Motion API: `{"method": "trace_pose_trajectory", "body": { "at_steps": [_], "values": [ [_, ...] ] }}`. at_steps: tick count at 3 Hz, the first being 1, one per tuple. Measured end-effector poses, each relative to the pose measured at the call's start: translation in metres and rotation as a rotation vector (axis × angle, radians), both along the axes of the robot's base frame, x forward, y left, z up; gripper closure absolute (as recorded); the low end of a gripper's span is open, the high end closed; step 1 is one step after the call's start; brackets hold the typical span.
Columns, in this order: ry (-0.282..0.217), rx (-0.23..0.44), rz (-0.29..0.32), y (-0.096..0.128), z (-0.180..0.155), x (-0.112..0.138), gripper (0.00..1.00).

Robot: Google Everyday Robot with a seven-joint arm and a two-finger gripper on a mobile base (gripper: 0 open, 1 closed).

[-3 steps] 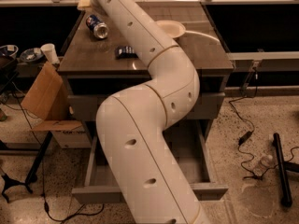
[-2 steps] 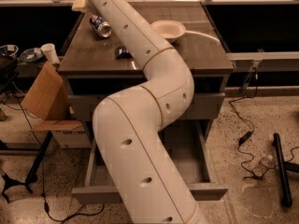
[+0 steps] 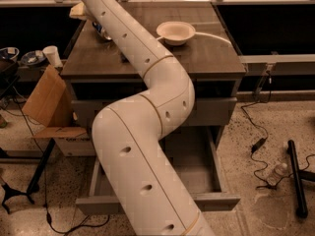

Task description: Place pepsi can into middle drawer

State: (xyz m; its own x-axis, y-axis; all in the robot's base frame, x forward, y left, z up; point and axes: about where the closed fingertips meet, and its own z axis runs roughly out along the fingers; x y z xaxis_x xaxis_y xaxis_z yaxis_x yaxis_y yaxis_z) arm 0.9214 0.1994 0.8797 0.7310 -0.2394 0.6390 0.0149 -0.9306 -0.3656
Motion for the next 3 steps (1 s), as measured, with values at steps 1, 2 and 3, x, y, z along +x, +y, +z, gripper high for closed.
{"method": "trace_pose_trajectory", "body": {
  "at_steps": [1,2,3],
  "values": [
    [0.016,-0.014,0.002,0.0029,-0.0134,0.0008,0.0],
    [0.028,-0.018,-0.009,0.0011,-0.0211,0.0022,0.17],
    [0.019,-0.013,-0.022,0.0007,-0.0228,0.0066,0.41]
  ]
}}
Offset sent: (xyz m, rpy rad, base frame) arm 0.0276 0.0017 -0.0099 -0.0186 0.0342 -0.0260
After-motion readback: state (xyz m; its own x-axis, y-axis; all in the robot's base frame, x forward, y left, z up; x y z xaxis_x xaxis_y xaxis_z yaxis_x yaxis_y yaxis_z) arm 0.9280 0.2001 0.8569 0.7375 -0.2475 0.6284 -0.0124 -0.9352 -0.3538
